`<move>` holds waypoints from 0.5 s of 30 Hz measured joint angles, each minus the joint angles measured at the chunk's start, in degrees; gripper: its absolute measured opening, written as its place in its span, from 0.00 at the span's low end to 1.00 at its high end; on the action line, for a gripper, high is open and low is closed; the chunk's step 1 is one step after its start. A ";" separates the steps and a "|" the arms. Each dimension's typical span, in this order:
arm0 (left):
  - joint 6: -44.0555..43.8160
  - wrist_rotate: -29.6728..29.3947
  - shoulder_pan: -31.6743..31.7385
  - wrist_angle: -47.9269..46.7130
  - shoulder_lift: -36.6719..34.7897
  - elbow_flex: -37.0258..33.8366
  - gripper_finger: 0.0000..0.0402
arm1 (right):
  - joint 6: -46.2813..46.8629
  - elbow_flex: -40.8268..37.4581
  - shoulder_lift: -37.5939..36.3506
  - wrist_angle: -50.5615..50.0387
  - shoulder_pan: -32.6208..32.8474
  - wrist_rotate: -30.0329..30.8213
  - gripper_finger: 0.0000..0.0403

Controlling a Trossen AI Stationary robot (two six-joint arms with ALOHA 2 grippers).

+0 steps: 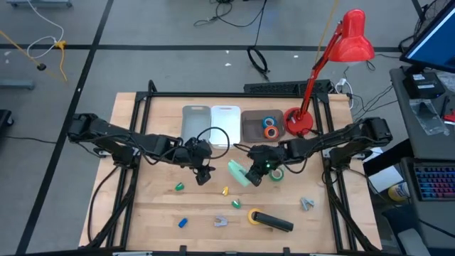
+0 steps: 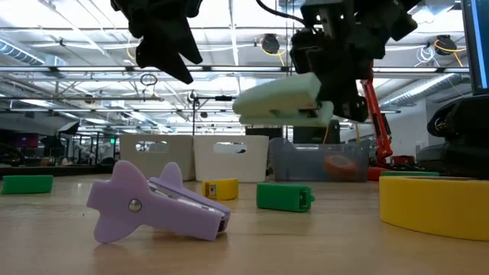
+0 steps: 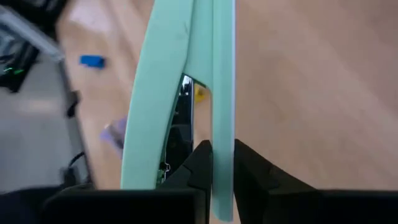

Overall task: Pick and place Stapler, Stapler remover, tape
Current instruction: Put the blue stapler into the grey bin

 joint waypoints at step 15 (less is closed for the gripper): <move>15.99 -0.13 -0.14 3.58 -0.39 0.00 0.64 | 7.25 -0.01 0.00 10.58 -7.69 -18.24 0.07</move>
